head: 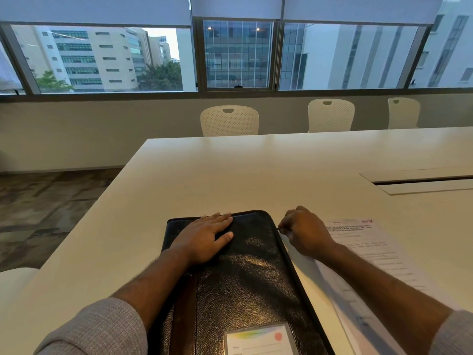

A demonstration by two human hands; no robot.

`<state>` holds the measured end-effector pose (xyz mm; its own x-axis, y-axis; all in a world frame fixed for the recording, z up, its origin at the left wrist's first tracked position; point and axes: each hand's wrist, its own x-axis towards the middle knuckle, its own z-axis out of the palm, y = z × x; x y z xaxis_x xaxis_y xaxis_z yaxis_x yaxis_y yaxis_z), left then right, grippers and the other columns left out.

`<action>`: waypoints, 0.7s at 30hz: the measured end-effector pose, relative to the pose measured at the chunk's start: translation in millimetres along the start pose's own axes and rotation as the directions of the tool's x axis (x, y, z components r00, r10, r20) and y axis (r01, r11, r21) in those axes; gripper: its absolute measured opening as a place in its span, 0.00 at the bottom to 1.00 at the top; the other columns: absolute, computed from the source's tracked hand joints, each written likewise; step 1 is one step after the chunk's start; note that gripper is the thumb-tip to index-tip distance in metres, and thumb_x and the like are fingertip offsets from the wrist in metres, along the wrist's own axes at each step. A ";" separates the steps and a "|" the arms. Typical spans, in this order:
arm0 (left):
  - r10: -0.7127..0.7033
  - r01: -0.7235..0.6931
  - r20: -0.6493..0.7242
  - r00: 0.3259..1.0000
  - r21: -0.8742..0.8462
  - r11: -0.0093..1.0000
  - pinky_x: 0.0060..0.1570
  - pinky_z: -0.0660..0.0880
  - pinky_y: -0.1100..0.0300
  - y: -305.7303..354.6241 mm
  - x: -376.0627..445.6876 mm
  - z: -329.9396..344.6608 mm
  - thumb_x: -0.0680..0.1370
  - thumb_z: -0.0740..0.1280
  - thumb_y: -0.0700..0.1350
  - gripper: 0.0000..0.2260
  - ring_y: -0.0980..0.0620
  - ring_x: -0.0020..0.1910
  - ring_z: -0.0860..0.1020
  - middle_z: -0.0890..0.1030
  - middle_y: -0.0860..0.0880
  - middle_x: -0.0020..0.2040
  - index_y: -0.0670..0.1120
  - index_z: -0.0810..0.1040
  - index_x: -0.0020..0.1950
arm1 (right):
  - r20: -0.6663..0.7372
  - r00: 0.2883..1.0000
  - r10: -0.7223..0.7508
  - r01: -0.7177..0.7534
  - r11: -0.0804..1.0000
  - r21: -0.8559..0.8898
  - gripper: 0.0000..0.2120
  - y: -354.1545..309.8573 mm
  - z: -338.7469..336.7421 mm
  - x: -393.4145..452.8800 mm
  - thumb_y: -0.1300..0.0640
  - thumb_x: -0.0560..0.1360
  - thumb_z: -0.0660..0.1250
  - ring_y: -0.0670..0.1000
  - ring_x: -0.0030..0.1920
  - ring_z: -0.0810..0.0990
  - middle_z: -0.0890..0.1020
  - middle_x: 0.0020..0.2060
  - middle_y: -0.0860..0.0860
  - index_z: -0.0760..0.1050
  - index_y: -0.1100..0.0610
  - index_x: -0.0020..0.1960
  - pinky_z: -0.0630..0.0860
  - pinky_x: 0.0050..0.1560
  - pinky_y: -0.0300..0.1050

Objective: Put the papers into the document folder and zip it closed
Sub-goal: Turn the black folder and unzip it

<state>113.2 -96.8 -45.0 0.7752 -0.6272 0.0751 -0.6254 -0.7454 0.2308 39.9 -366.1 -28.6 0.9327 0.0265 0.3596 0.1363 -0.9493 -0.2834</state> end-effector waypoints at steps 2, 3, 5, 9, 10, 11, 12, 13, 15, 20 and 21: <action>-0.005 0.005 0.006 1.000 0.004 1.000 0.75 0.50 0.54 0.9 -0.1 -1.0 0.81 0.51 0.63 0.26 0.58 0.77 0.52 0.56 0.58 0.79 0.59 0.54 0.78 | 0.001 1.000 -0.002 0.002 1.000 0.000 0.08 -1.2 -1.2 -5.9 0.58 0.75 0.67 0.46 0.45 0.72 0.83 0.42 0.46 0.85 0.54 0.48 0.68 0.39 0.41; -0.007 0.007 0.007 1.000 0.005 1.000 0.75 0.51 0.53 1.3 0.0 -1.7 0.81 0.51 0.63 0.26 0.58 0.77 0.53 0.56 0.58 0.79 0.59 0.55 0.78 | 0.002 1.000 -0.002 0.002 1.000 0.002 0.08 -1.8 -1.8 -9.1 0.58 0.75 0.67 0.46 0.45 0.72 0.83 0.42 0.46 0.85 0.54 0.48 0.68 0.39 0.40; -0.011 0.011 0.008 1.000 0.007 1.000 0.75 0.52 0.52 1.7 -0.3 -2.1 0.80 0.51 0.64 0.26 0.57 0.77 0.53 0.56 0.58 0.79 0.59 0.55 0.78 | 0.004 1.000 -0.005 0.005 1.000 0.000 0.08 -2.6 -3.2 -15.1 0.58 0.75 0.67 0.46 0.45 0.72 0.83 0.42 0.45 0.85 0.54 0.48 0.68 0.38 0.40; -0.018 0.018 0.009 1.000 0.011 1.000 0.75 0.51 0.52 0.9 0.8 -1.0 0.80 0.51 0.64 0.27 0.57 0.77 0.53 0.57 0.58 0.78 0.59 0.55 0.78 | 0.004 1.000 -0.014 0.014 1.000 0.009 0.07 -4.4 -5.6 -26.3 0.58 0.74 0.67 0.45 0.44 0.71 0.82 0.41 0.44 0.85 0.53 0.48 0.66 0.36 0.38; -0.019 0.019 0.010 1.000 0.012 1.000 0.74 0.51 0.52 0.4 1.2 -0.7 0.80 0.51 0.64 0.27 0.57 0.77 0.53 0.57 0.58 0.78 0.59 0.55 0.78 | 0.004 1.000 -0.015 0.015 1.000 0.012 0.07 -4.7 -6.4 -29.3 0.58 0.74 0.68 0.44 0.44 0.71 0.82 0.40 0.44 0.85 0.53 0.47 0.67 0.36 0.38; -0.018 0.018 0.010 1.000 0.015 1.000 0.74 0.51 0.52 0.0 1.7 -0.5 0.80 0.51 0.64 0.27 0.57 0.77 0.53 0.57 0.58 0.78 0.59 0.55 0.78 | 0.006 1.000 -0.016 0.016 1.000 0.014 0.07 -4.8 -7.2 -32.1 0.58 0.74 0.68 0.44 0.44 0.71 0.82 0.40 0.43 0.85 0.52 0.47 0.68 0.37 0.39; -0.017 0.017 0.009 1.000 0.017 1.000 0.74 0.51 0.52 -0.4 2.1 -0.2 0.80 0.50 0.65 0.27 0.57 0.77 0.54 0.57 0.58 0.78 0.59 0.55 0.78 | 0.008 1.000 -0.015 0.015 1.000 0.017 0.07 -4.8 -8.2 -35.0 0.57 0.74 0.68 0.44 0.44 0.70 0.82 0.40 0.43 0.85 0.52 0.48 0.68 0.38 0.40; -0.017 0.017 0.006 1.000 0.021 1.000 0.74 0.51 0.52 -0.6 2.8 -0.1 0.80 0.50 0.65 0.27 0.57 0.77 0.54 0.57 0.58 0.78 0.59 0.55 0.78 | 0.010 1.000 -0.015 0.015 1.000 0.019 0.07 -5.0 -9.0 -38.1 0.57 0.74 0.68 0.43 0.44 0.70 0.81 0.40 0.43 0.85 0.52 0.48 0.68 0.38 0.39; -0.020 0.020 0.002 1.000 0.030 0.999 0.74 0.52 0.53 -0.2 3.7 0.0 0.80 0.50 0.65 0.27 0.57 0.77 0.54 0.58 0.58 0.78 0.59 0.56 0.78 | 0.008 1.000 -0.023 0.023 1.000 0.020 0.07 -5.7 -10.5 -43.9 0.57 0.74 0.68 0.43 0.44 0.69 0.81 0.40 0.42 0.85 0.52 0.48 0.65 0.37 0.37; -0.056 0.054 0.034 0.998 0.059 0.997 0.75 0.51 0.51 7.6 4.7 -1.6 0.81 0.50 0.64 0.27 0.55 0.78 0.52 0.56 0.57 0.79 0.57 0.55 0.78 | 0.006 0.999 -0.039 0.039 0.999 0.008 0.07 -9.5 -14.2 -58.0 0.56 0.74 0.68 0.43 0.43 0.69 0.82 0.41 0.44 0.84 0.52 0.50 0.60 0.35 0.32; -0.066 0.064 0.039 0.997 0.063 0.996 0.75 0.51 0.51 9.6 4.5 -2.4 0.81 0.50 0.63 0.27 0.54 0.78 0.52 0.56 0.57 0.79 0.57 0.54 0.78 | 0.008 0.999 -0.037 0.037 0.999 0.008 0.08 -10.2 -15.5 -60.7 0.56 0.75 0.68 0.43 0.43 0.69 0.82 0.42 0.44 0.84 0.52 0.50 0.60 0.35 0.32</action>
<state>110.9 -106.3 -40.0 0.8110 -0.5847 0.0217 -0.5790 -0.7967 0.1735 -23.3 -362.9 -33.9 0.9296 0.0646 0.3628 0.1736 -0.9452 -0.2765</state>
